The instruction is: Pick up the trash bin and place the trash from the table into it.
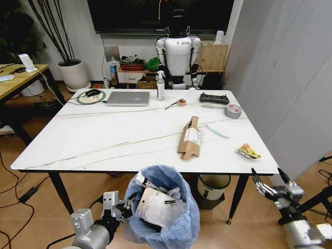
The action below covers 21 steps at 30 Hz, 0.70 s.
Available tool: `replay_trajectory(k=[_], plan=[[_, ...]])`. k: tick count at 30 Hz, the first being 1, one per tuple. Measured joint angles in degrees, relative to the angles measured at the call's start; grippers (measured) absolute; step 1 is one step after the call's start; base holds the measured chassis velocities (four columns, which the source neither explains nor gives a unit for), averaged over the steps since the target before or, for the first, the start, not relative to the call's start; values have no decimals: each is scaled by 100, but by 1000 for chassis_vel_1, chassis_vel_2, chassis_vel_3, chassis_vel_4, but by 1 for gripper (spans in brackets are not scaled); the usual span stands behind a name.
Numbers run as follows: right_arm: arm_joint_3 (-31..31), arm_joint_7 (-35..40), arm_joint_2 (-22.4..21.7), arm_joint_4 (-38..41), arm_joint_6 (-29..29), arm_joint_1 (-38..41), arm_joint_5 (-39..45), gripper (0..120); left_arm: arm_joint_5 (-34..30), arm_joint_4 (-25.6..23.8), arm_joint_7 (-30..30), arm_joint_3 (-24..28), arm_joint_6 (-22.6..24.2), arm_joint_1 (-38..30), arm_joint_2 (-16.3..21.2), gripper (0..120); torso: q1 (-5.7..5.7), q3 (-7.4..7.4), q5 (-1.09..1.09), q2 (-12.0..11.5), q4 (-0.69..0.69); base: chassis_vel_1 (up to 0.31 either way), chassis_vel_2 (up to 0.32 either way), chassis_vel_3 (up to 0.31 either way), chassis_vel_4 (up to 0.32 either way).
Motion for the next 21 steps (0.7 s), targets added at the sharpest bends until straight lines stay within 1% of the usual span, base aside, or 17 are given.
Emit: replay_trajectory(k=[2, 4, 5, 6, 7, 9, 10, 11, 13, 17, 18, 21], plan=[[-92, 54, -377, -94, -88, 113, 107, 100, -47, -19, -12, -20, 14, 13, 54, 0, 0, 0, -3, 0, 0, 0, 0, 0, 0], [-274, 134, -998, -233, -185, 278, 205, 100, -72, -28, -22, -64, 24, 56, 74, 0, 0, 0, -5, 0, 0, 0, 0, 0, 0], [-274, 134, -998, -233, -185, 278, 205, 100, -72, -28, -22, -64, 24, 56, 74, 0, 0, 0, -5, 0, 0, 0, 0, 0, 0], [-400, 179, -1268, -318, -226, 396, 233, 100, -79, -28, -30, -91, 25, 65, 73, 0, 0, 0, -4, 0, 0, 0, 0, 0, 0], [-446, 197, -1342, -349, -237, 438, 241, 100, -82, -27, -32, -99, 25, 66, 70, 0, 0, 0, -3, 0, 0, 0, 0, 0, 0], [-775, 296, -1738, -557, -293, 723, 336, 100, -115, -14, -62, -154, 26, 55, 20, 0, 0, 0, -2, 0, 0, 0, 0, 0, 0], [-883, 324, -1836, -633, -310, 811, 383, 100, -122, -10, -67, -167, 27, 51, -2, 0, 0, 0, -2, 0, 2, 0, 0, 0, 0], [-883, 324, -1836, -633, -310, 811, 383, 100, -122, -10, -67, -167, 27, 51, -2, 0, 0, 0, -2, 0, 2, 0, 0, 0, 0], [-1145, 343, -2037, -843, -324, 1030, 541, 100, -127, 0, -78, -193, 29, 44, -49, 0, 1, 0, -2, 0, 0, 0, 0, 0, 0], [-1549, 319, -2304, -1324, -324, 1442, 717, 100, -129, 11, -94, -236, 30, 60, -116, 0, 1, 0, -4, 0, 1, 0, 0, 0, 0], [-1715, 294, -2397, -1544, -324, 1625, 800, 100, -129, 11, -100, -252, 31, 73, -136, 0, 1, 0, -2, 0, 0, 0, 0, 0, 0], [-1890, 261, -2476, -1761, -324, 1846, 889, 100, -130, 11, -108, -275, 32, 86, -162, 0, 1, 0, -3, 0, 0, 0, 0, 0, 0]])
